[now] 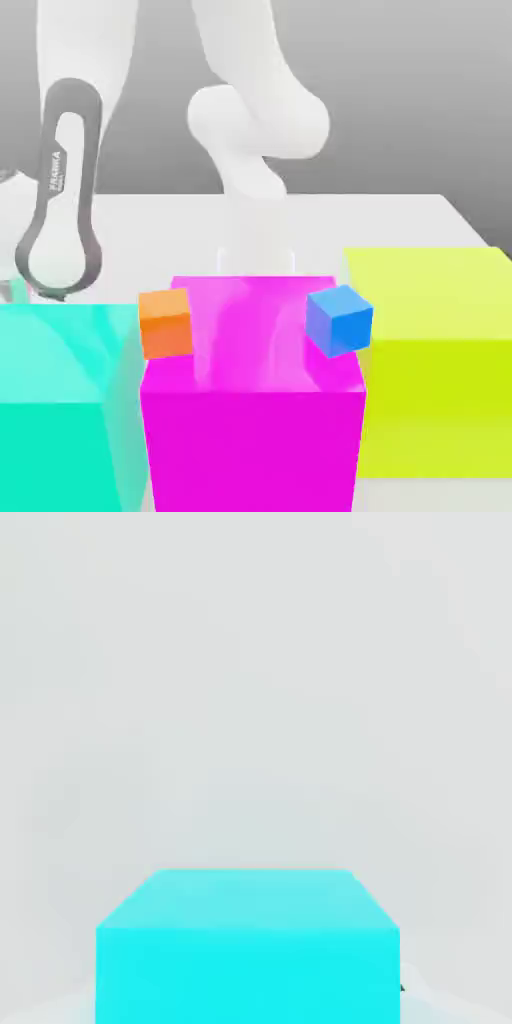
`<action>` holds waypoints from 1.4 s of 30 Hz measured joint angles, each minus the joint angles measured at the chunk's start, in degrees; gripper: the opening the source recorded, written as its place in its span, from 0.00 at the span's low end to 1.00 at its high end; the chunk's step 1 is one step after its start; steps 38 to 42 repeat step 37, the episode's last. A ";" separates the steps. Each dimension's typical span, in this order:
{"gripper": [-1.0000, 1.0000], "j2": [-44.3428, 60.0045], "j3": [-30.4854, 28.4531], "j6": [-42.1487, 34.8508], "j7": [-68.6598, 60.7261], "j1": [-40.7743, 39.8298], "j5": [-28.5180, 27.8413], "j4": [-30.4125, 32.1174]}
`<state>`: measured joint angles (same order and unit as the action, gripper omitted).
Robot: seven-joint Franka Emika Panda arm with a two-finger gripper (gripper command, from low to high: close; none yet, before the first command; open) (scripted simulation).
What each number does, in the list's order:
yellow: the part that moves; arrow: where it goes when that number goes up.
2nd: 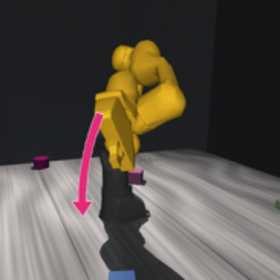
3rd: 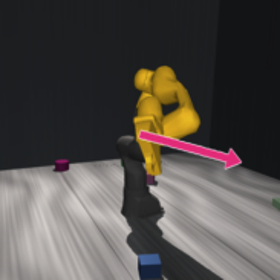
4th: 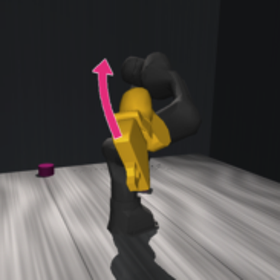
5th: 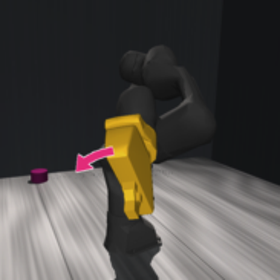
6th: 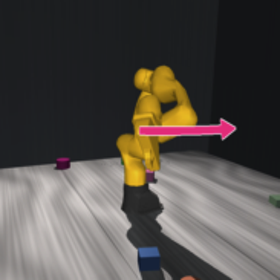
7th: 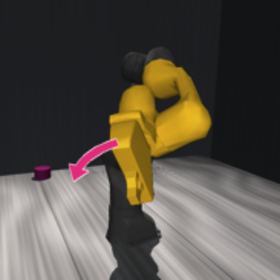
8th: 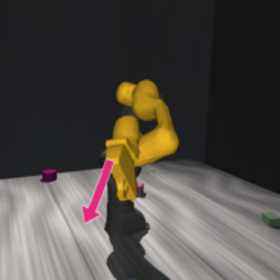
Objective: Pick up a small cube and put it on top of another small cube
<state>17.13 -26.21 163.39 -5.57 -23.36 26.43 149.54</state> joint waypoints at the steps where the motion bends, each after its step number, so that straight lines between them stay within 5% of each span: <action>1: 0.00 -2.07 -2.20 -1.24 2.37 1.54 -3.15 0.63; 9: 0.00 -13.62 -6.58 -6.06 6.82 7.86 -23.65 4.50; 18: 0.00 -21.95 -3.97 -9.73 -2.69 12.30 -33.62 8.02; 24: 0.00 -24.58 -2.53 -10.56 -11.81 15.72 -34.11 10.07; 33: 0.00 -12.99 -0.43 -0.53 -23.21 17.62 -19.06 9.75; 34: 1.00 -11.49 0.65 0.71 -24.79 16.93 -16.84 9.73; 42: 1.00 -11.49 0.65 0.71 -24.79 16.94 -16.84 9.73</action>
